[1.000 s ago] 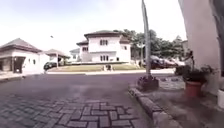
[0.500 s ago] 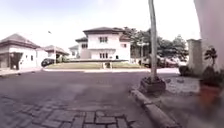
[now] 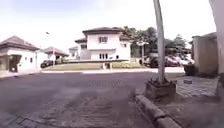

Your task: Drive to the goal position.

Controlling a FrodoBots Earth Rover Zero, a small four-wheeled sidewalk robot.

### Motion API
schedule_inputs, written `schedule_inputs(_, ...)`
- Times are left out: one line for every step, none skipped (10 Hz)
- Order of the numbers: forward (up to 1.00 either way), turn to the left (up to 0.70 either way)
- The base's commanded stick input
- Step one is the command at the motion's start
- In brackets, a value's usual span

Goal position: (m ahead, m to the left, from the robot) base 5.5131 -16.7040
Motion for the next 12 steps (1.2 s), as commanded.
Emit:
schedule_inputs(0.70,0.00)
schedule_inputs(0.70,0.00)
schedule_inputs(0.70,0.00)
schedule_inputs(0.70,0.00)
schedule_inputs(0.70,0.00)
schedule_inputs(0.70,0.00)
schedule_inputs(0.70,0.00)
schedule_inputs(0.70,0.00)
schedule_inputs(0.70,0.00)
schedule_inputs(0.70,0.00)
schedule_inputs(0.70,0.00)
schedule_inputs(0.70,0.00)
